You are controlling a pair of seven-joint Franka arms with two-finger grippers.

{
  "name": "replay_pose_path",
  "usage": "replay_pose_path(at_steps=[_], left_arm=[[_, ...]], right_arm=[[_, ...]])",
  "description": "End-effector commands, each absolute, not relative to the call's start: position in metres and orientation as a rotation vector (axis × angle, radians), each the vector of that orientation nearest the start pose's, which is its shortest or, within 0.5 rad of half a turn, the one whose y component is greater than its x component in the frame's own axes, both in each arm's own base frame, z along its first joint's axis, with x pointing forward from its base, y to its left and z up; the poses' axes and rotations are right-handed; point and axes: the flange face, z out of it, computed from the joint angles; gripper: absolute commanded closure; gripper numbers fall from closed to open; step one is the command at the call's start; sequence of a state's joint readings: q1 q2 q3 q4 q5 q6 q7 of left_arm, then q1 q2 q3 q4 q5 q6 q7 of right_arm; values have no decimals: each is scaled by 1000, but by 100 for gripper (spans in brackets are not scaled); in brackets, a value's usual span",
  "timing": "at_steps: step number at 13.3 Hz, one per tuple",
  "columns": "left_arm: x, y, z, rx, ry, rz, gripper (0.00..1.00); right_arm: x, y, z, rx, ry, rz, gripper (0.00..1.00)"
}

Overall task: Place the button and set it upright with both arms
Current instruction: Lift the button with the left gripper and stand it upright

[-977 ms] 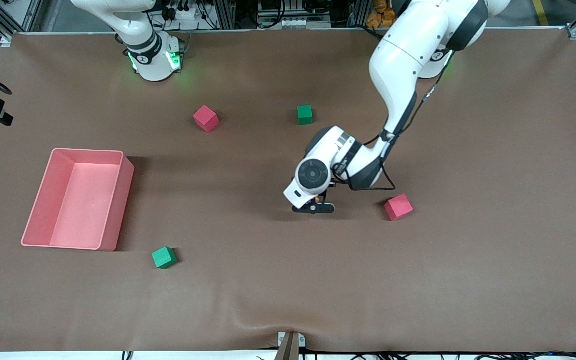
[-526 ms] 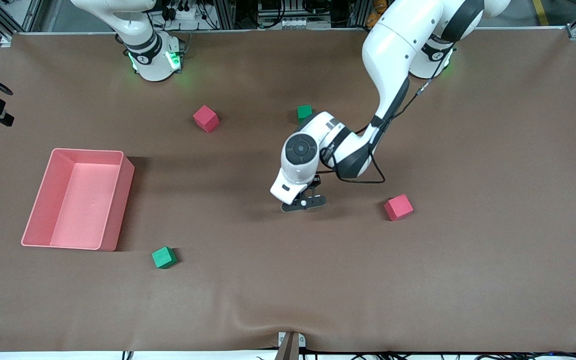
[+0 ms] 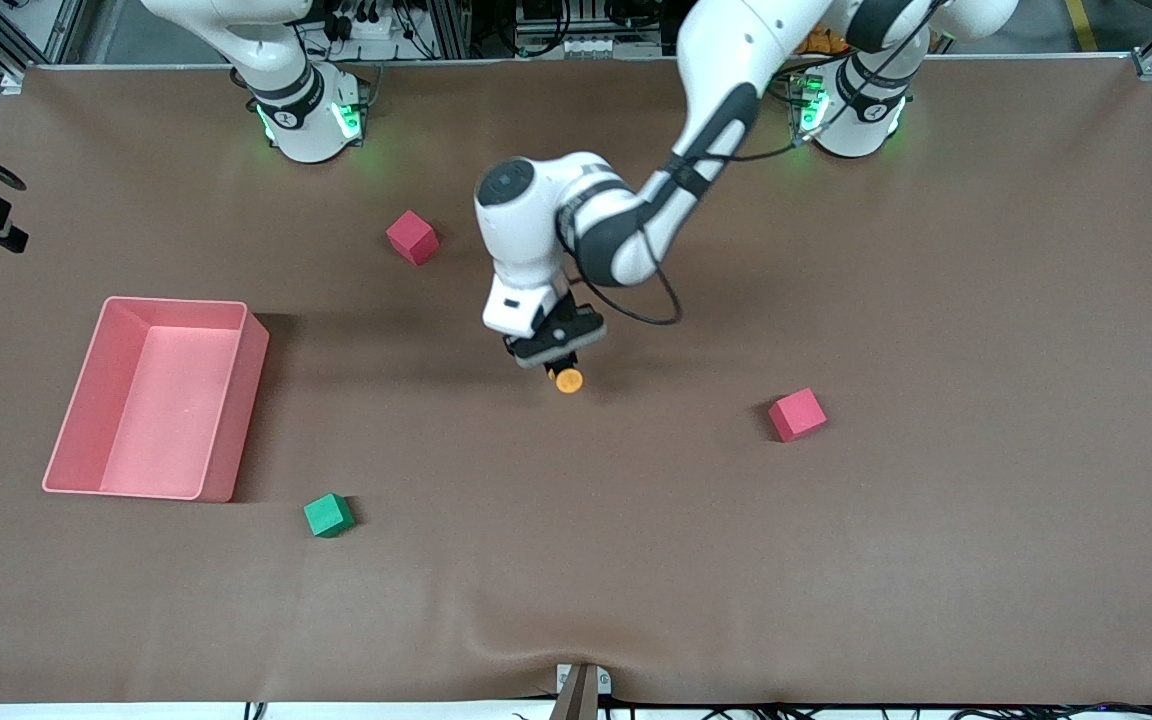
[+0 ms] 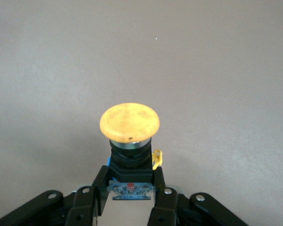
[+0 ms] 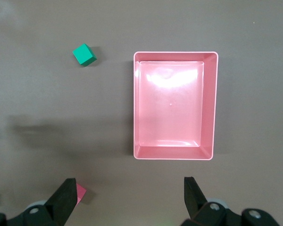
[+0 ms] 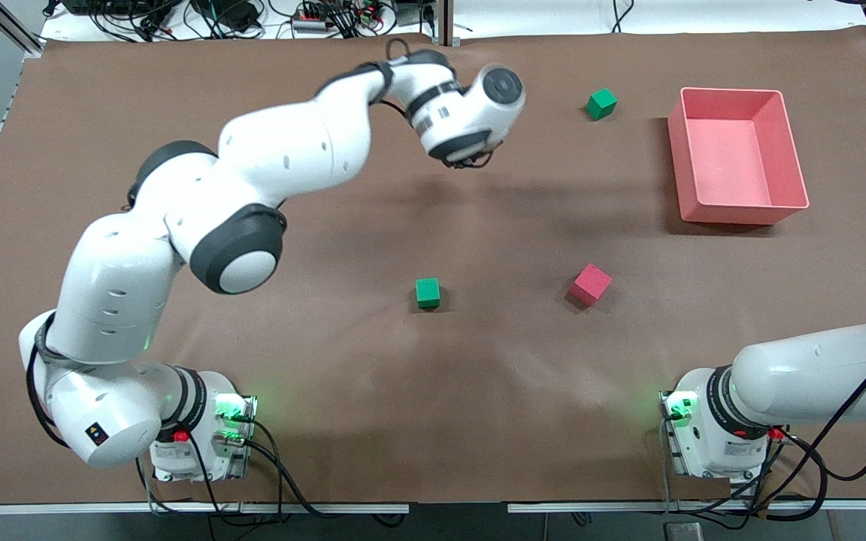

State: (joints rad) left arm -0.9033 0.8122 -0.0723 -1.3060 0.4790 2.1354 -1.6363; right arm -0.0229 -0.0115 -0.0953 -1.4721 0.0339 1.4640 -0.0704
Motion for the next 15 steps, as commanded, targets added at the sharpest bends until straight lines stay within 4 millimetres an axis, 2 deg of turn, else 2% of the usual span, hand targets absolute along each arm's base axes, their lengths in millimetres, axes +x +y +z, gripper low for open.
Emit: replay_pose_path(at_steps=[1, 3, 4, 5, 7, 10, 12, 15], left_arm=[[424, -618, 234, -2893, -704, -730, 100], [416, -619, 199, -2830, -725, -876, 100], [410, -621, 189, -2814, -729, -941, 100], [408, -622, 181, -2795, -795, -1001, 100], [406, -625, 179, -2774, -827, -1166, 100], [403, -621, 156, -2750, -717, -1240, 100], [387, -625, 132, -2729, -539, -1343, 100], [380, -622, 116, -2707, -495, -1414, 100]], right_arm=[[534, -62, 670, -3118, 54, -20, 0], [534, -62, 670, -3118, 54, -20, 0], [534, -62, 670, -3118, 54, -20, 0], [534, -62, 670, -3118, 54, -20, 0], [534, -62, 670, -3118, 54, -20, 0], [535, -62, 670, -3118, 54, -23, 0], [535, -61, 670, -3118, 51, -25, 0], [535, -62, 670, -3118, 54, -25, 0]])
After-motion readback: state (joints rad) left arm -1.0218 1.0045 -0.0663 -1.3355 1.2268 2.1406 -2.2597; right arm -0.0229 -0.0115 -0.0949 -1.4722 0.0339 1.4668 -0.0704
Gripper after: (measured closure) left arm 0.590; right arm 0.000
